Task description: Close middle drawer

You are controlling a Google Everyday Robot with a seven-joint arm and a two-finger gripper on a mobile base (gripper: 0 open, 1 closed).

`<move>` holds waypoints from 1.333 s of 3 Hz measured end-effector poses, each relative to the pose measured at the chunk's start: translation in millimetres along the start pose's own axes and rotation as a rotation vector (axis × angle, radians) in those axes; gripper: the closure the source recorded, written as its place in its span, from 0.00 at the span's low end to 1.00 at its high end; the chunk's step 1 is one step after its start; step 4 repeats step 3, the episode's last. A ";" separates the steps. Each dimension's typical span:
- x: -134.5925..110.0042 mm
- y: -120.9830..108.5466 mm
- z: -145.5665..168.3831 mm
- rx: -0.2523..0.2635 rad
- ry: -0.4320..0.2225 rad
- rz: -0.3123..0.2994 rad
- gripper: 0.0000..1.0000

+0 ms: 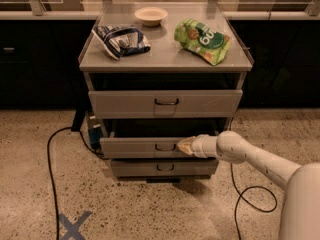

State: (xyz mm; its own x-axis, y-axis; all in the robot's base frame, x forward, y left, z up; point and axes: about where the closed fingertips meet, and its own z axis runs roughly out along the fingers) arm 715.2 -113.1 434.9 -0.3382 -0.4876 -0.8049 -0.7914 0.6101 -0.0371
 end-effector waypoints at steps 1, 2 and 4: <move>-2.2 -9.5 4.3 0.005 -0.008 0.010 1.00; -13.7 -28.1 13.3 0.021 -0.028 0.018 1.00; -13.7 -28.1 13.3 0.021 -0.028 0.018 1.00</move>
Offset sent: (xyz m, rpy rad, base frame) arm 0.1048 -0.0088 0.0171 0.0664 -0.0547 -0.0835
